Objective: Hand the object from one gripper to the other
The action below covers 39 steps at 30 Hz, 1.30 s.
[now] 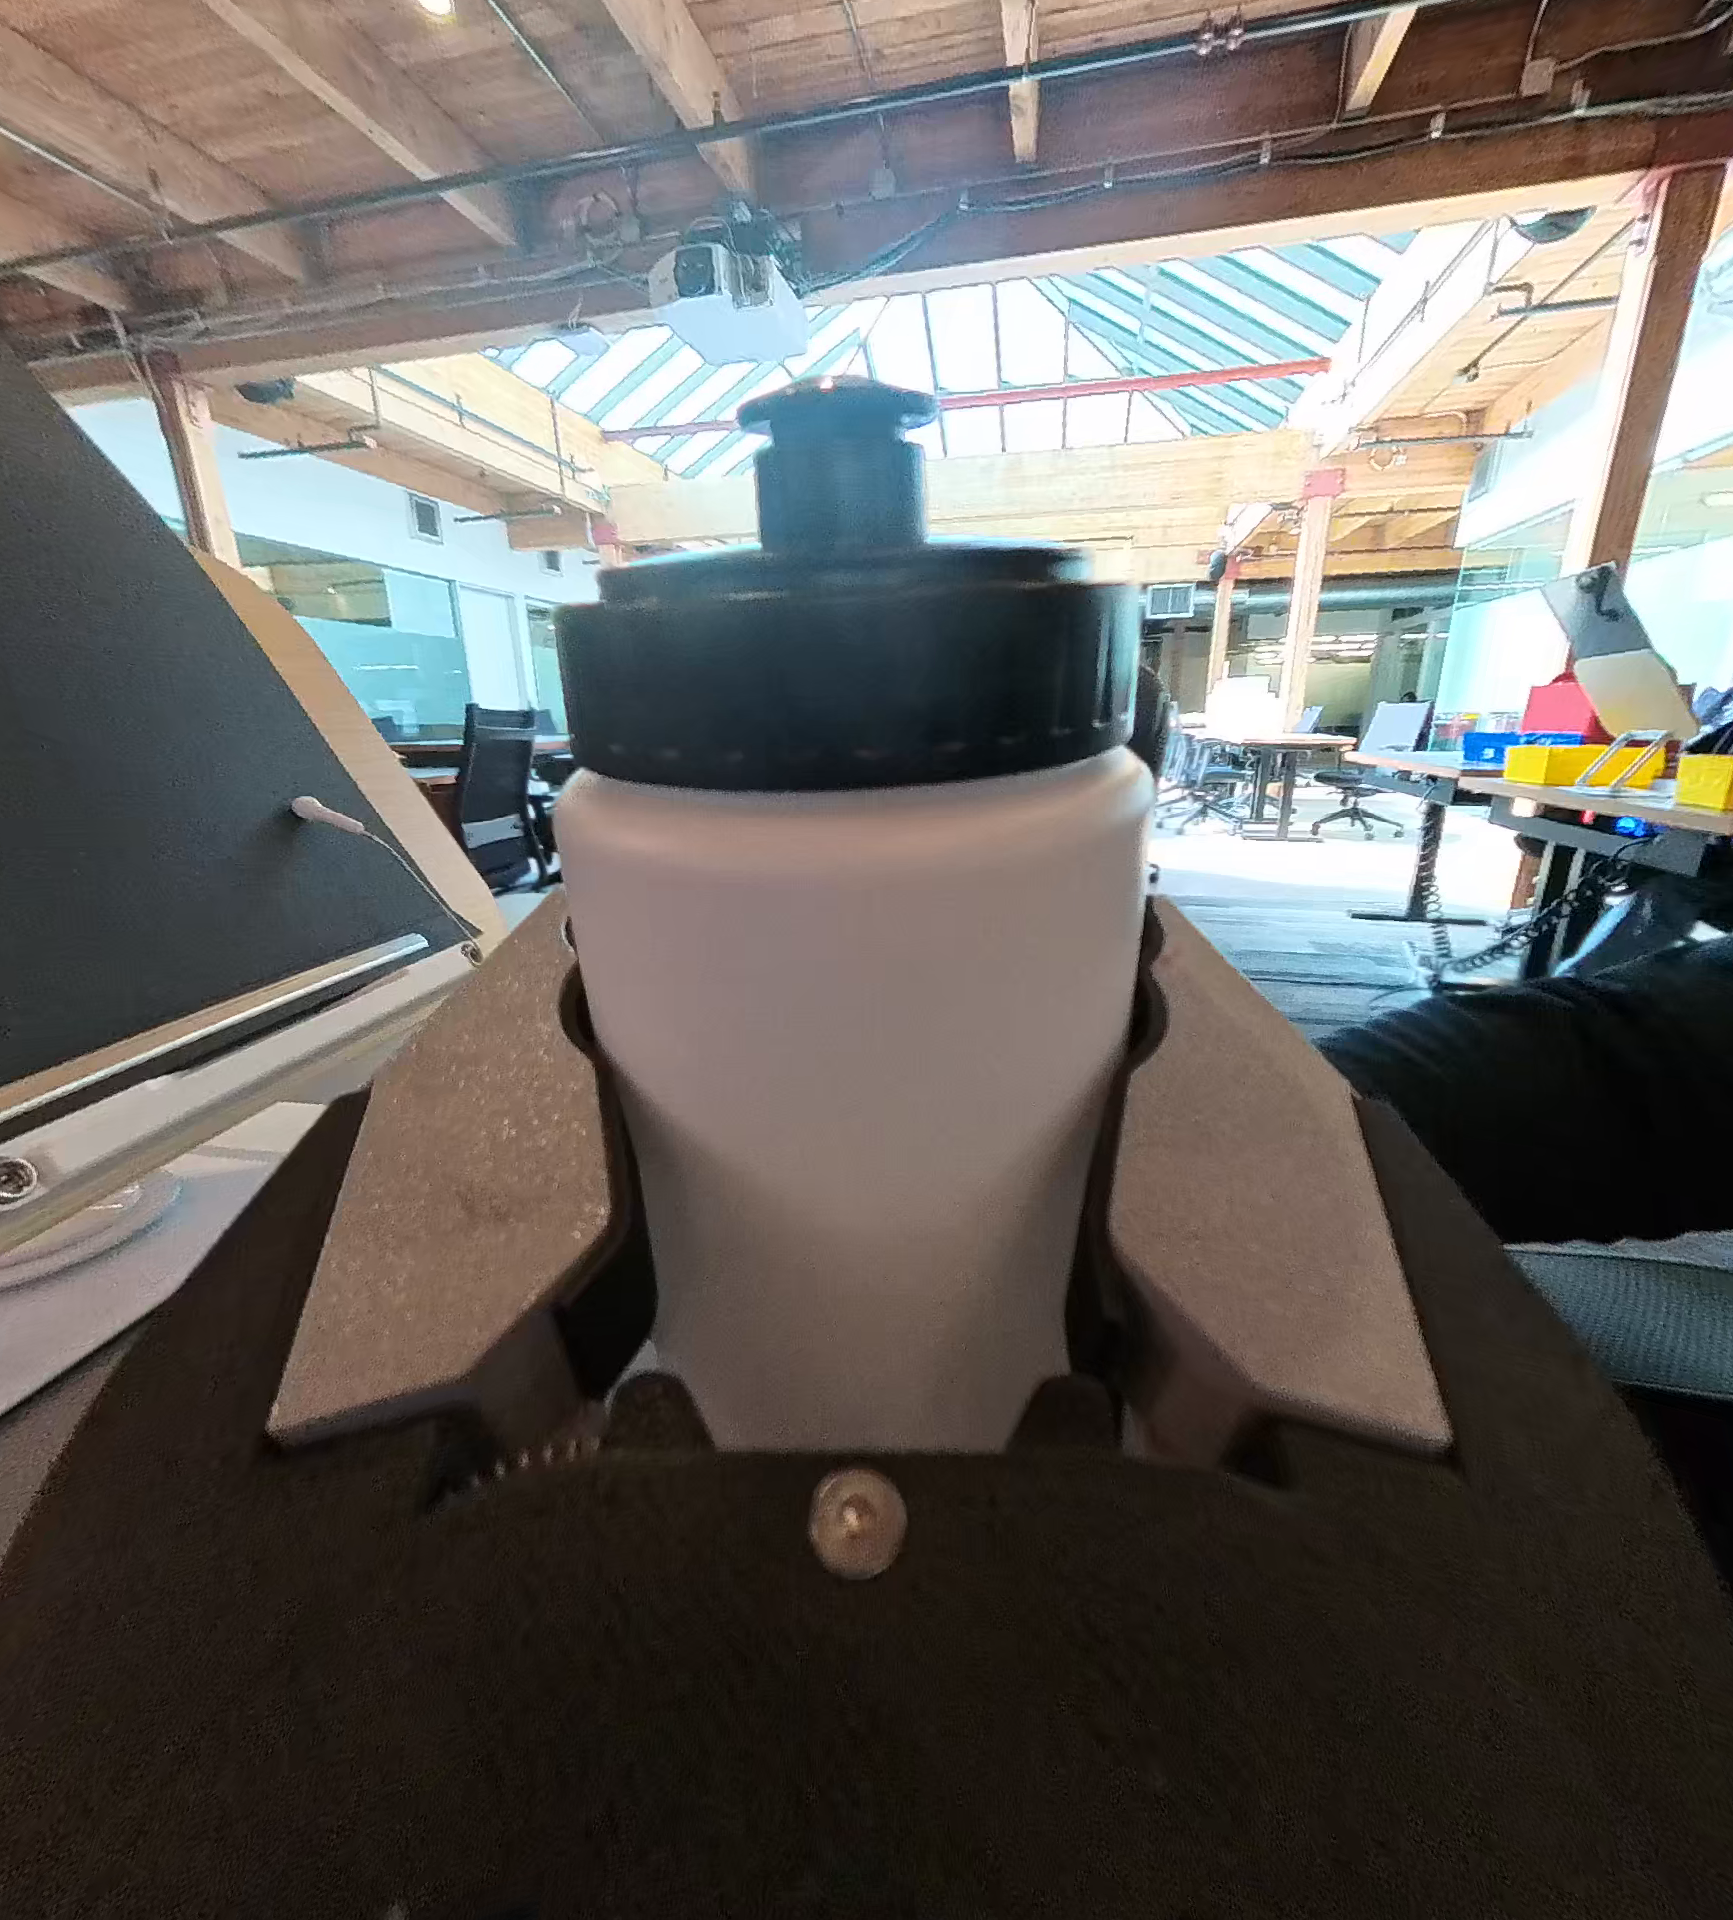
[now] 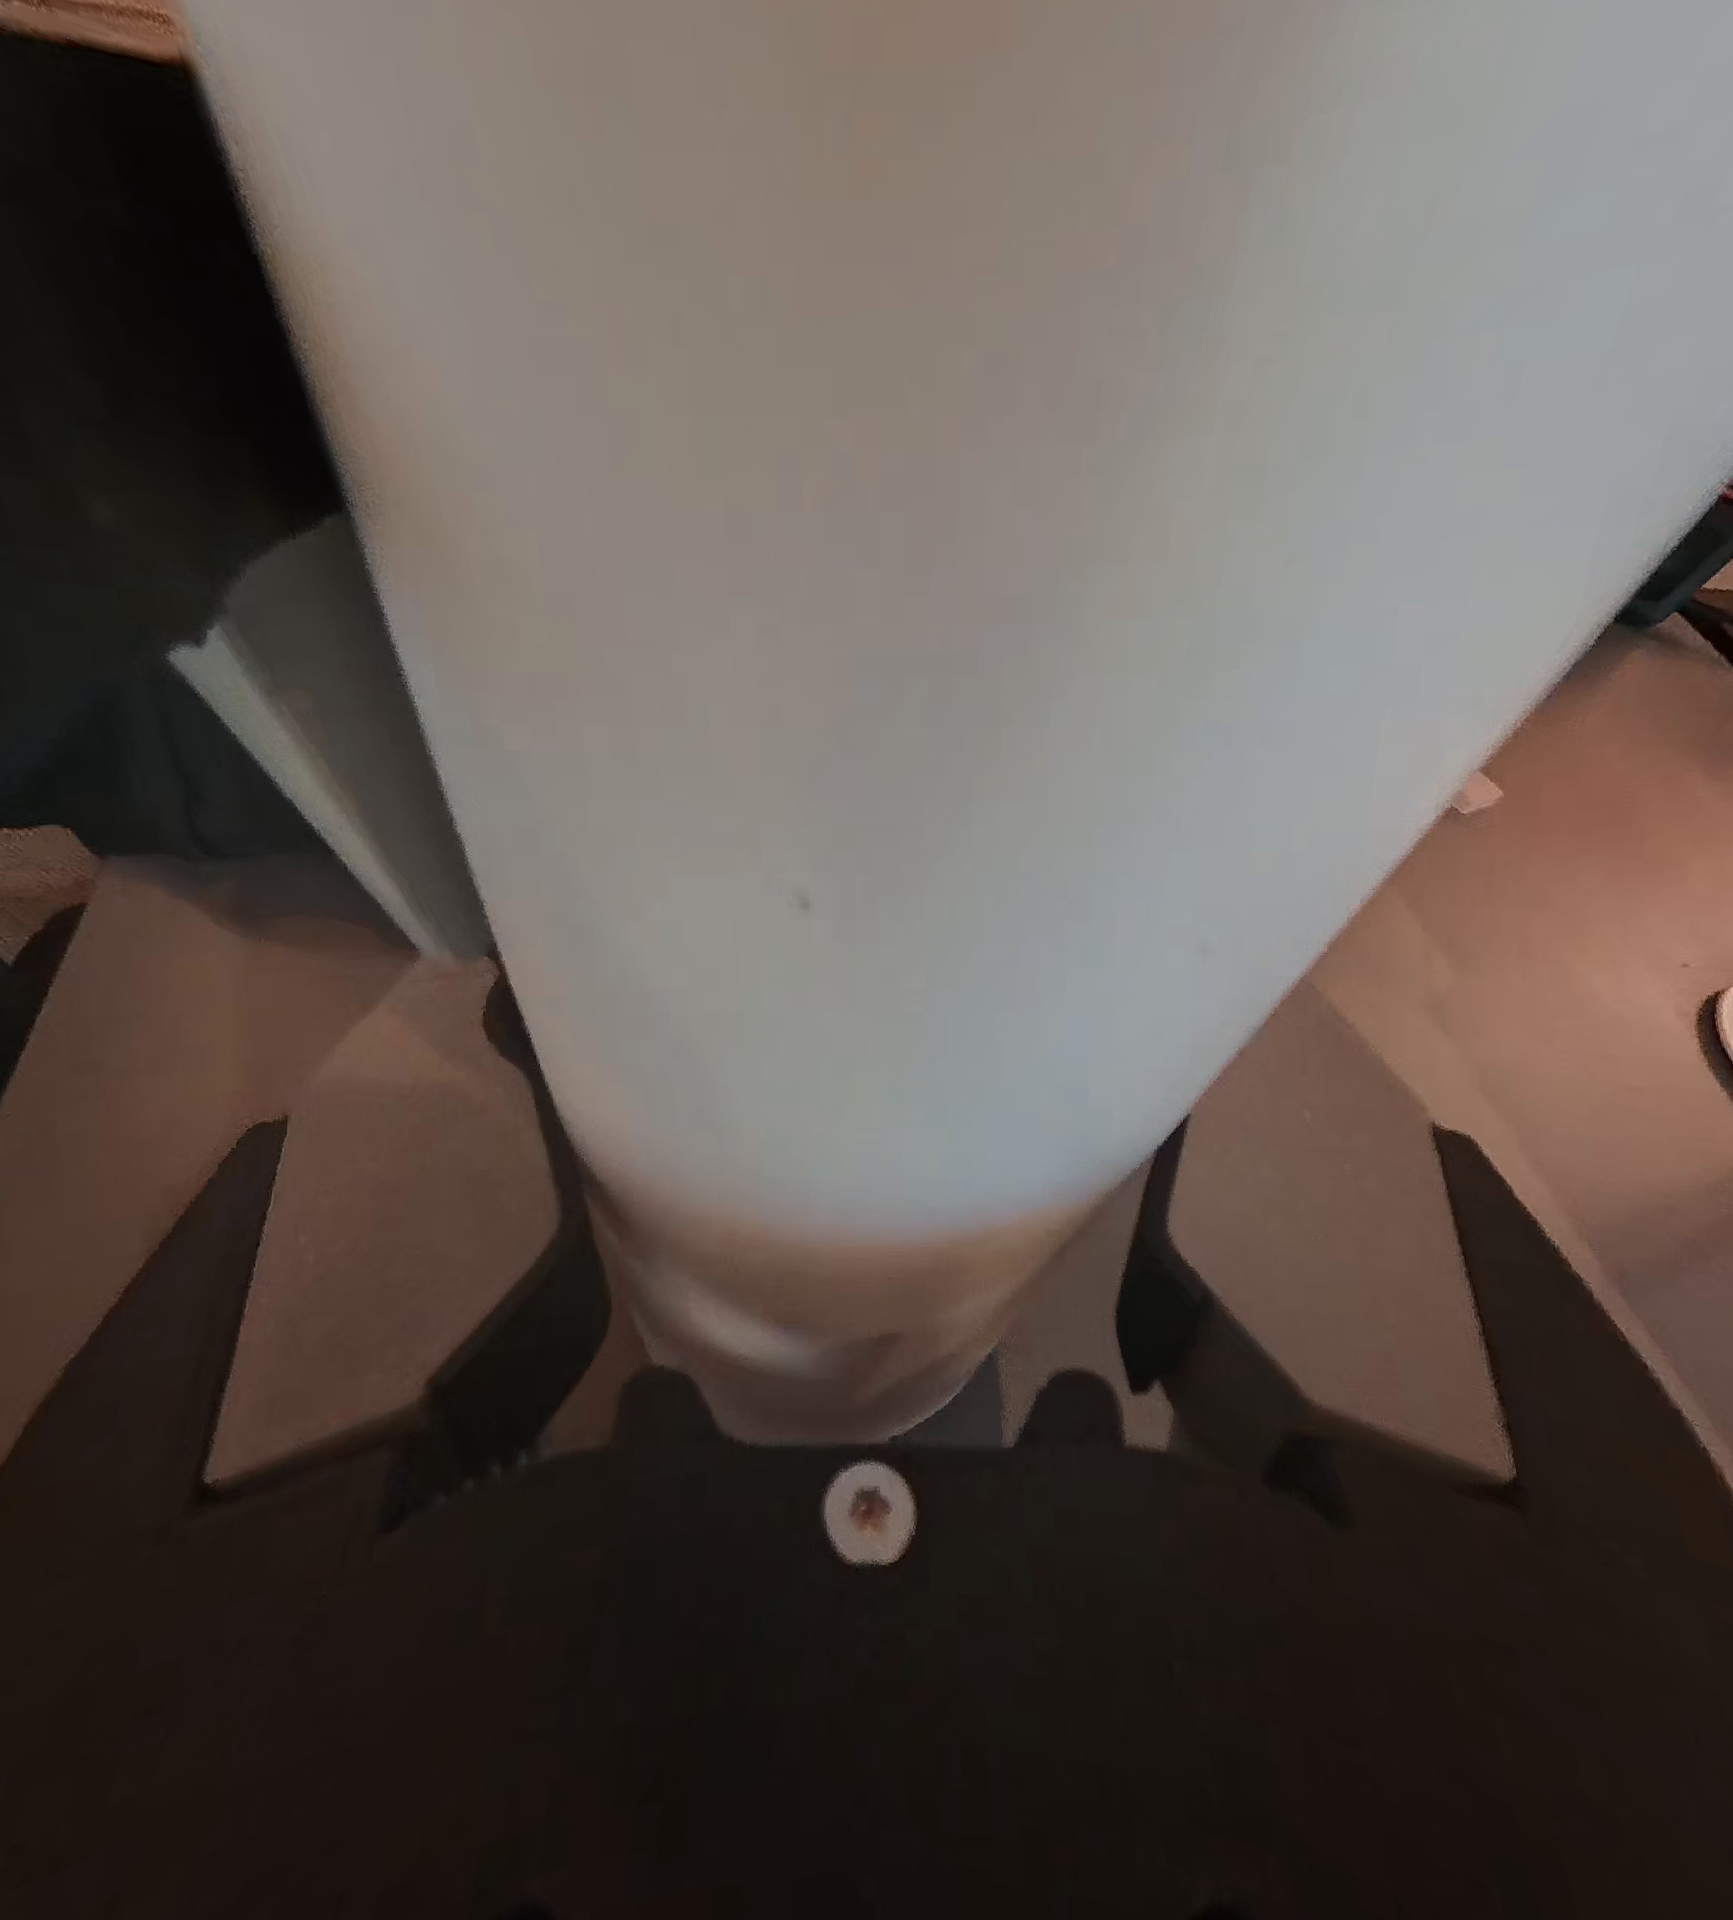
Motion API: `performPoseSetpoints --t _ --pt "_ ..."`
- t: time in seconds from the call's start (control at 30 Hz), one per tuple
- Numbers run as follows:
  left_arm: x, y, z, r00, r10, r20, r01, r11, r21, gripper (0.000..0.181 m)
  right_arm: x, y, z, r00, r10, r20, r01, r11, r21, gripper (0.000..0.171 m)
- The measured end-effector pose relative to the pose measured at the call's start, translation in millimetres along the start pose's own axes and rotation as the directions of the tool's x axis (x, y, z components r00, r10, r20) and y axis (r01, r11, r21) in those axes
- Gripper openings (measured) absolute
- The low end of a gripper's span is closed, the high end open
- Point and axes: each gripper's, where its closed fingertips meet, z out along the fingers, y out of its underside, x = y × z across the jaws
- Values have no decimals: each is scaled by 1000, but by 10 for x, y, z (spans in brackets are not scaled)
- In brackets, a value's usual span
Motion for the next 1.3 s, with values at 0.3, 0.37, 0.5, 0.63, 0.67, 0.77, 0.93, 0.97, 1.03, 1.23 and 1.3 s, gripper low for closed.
performPoseSetpoints --t 0.3,0.37,0.5,0.63,0.67,0.77,0.93,0.97,1.03,1.23,1.3 --pt "-83 31 61 999 -49 10 49 999 -11 101 123 77 -236 1000 14 -13 -14 1000 -26 99" --pt "-56 37 63 999 -51 -1 51 999 5 100 124 92 -267 1000 -4 -21 3 1000 -31 99" --pt "-92 45 22 997 -77 10 77 997 -3 100 121 86 -238 1000 7 -2 -7 1000 -30 99" --pt "-65 41 24 998 -60 11 60 998 -14 100 112 74 -239 1000 -5 -5 5 1000 -22 98" --pt "-55 46 31 998 -57 7 57 998 -16 100 114 78 -248 1000 -8 -11 8 1000 -21 98" --pt "-70 72 50 998 -54 13 55 998 -28 100 161 103 -267 999 -15 -39 14 1000 -28 99" --pt "-76 152 46 998 57 41 -53 994 -91 97 354 175 -336 973 -138 -185 120 987 -109 98" --pt "-63 168 44 992 113 49 -107 988 -112 96 396 182 -351 959 -174 -222 149 981 -126 98" --pt "-49 192 57 974 216 72 -203 967 -152 96 441 196 -351 949 -190 -252 161 978 -132 95" --pt "-57 270 113 814 566 130 -512 805 -298 96 550 268 -449 962 -116 -246 88 989 -123 85" --pt "-157 256 78 741 646 184 -564 747 -354 96 614 287 -522 962 -87 -259 59 992 -111 74"
